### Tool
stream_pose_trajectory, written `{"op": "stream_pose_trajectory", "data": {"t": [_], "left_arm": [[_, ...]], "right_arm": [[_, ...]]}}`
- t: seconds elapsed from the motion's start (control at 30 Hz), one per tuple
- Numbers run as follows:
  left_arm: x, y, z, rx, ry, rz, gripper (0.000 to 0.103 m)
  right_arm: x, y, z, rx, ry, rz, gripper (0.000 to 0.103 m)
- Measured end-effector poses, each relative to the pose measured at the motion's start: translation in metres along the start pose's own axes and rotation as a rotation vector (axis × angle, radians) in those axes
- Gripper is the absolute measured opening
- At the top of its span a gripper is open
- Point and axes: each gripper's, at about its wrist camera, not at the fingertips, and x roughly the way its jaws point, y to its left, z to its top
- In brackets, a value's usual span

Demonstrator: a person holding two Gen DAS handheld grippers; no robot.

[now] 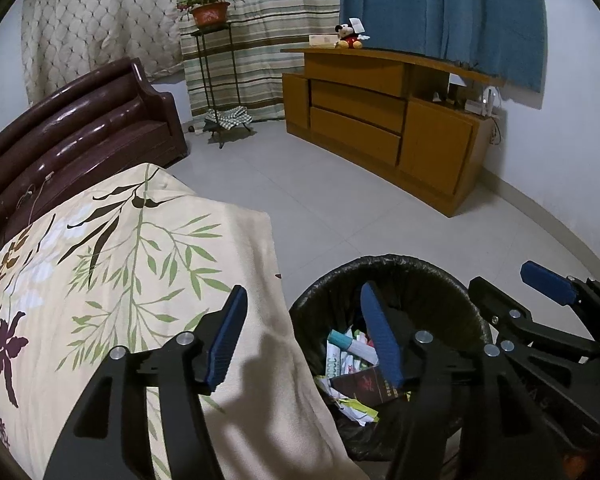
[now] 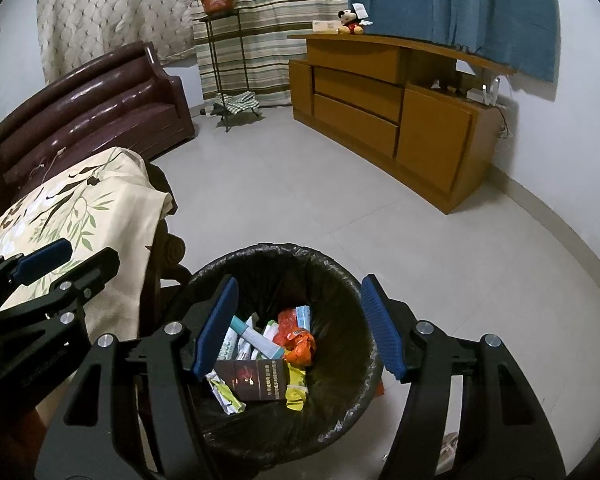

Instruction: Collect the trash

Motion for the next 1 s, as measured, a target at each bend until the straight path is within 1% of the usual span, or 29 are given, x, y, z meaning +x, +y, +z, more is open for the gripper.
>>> {"op": "stream_pose_trajectory", "data": {"t": [0.13,0.2,0.33,0.4,0.53,0.73,0.83,0.9,1.0], "left_arm": [[-0.005,0.003,-0.002,-0.004,-0.005,0.003,0.06],[-0.009,0.006,-0.003,-0.005,-0.009,0.009,0.064],[-0.019,0.016,-0.006,-0.02,-0.016,0.014,0.064],[-0.024,0.019,-0.007,-0.028,-0.021,0.017,0.069],[-0.039,0.029,-0.008,-0.049,-0.044,0.03,0.07],[-0.064,0.044,-0.014,-0.063,-0.079,0.083,0.074],[-0.073,0.053,-0.019,-0.083,-0.077,0.093,0.074],[-0.081,0.06,-0.024,-0.094,-0.079,0.116,0.077],[-0.094,0.069,-0.03,-0.108,-0.088,0.134,0.077]], "right_arm": [[-0.003,0.001,-0.003,0.012,0.005,0.001,0.065],[-0.004,0.003,-0.005,0.016,0.009,0.002,0.066],[-0.011,0.01,-0.009,0.019,0.012,0.006,0.067],[-0.014,0.014,-0.009,0.018,0.013,0.01,0.068],[-0.022,0.025,-0.011,0.011,0.008,0.02,0.07],[-0.04,0.042,-0.01,-0.009,-0.01,0.038,0.07],[-0.049,0.05,-0.01,-0.02,-0.02,0.045,0.071],[-0.057,0.055,-0.011,-0.026,-0.027,0.046,0.071],[-0.068,0.06,-0.013,-0.026,-0.038,0.053,0.071]]}}
